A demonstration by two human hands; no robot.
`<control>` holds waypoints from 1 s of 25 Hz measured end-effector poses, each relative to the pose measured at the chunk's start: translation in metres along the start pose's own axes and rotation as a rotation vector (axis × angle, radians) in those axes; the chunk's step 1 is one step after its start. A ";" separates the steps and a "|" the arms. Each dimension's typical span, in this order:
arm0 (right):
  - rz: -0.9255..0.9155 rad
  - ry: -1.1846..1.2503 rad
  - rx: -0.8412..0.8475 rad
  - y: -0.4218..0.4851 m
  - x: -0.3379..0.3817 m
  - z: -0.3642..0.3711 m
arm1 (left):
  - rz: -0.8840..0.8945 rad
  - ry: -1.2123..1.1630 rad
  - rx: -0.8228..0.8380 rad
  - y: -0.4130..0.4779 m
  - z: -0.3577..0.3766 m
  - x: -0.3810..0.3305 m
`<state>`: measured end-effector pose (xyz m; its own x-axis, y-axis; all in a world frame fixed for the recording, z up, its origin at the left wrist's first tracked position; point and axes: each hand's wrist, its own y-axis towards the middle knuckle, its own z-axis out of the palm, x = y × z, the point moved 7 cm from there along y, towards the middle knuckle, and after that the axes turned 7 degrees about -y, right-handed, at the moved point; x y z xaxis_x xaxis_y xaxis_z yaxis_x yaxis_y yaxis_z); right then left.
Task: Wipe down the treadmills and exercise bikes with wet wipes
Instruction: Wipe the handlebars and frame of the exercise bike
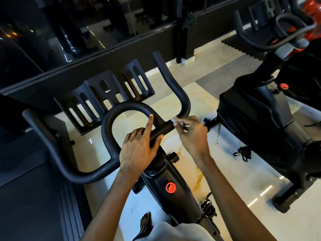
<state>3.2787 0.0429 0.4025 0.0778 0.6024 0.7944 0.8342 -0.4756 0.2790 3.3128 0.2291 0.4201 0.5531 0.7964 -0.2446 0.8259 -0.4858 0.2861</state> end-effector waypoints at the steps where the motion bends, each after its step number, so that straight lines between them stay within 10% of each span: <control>1: -0.032 -0.002 0.032 -0.006 0.006 0.004 | -0.005 -0.001 0.002 0.000 0.000 0.000; 25: -0.051 -0.113 0.026 0.014 -0.012 -0.009 | -0.053 0.064 0.131 0.020 0.009 -0.007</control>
<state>3.2842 0.0236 0.4019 0.0945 0.6944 0.7133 0.8522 -0.4268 0.3026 3.3267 0.2103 0.4196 0.5036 0.8415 -0.1957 0.8634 -0.4818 0.1499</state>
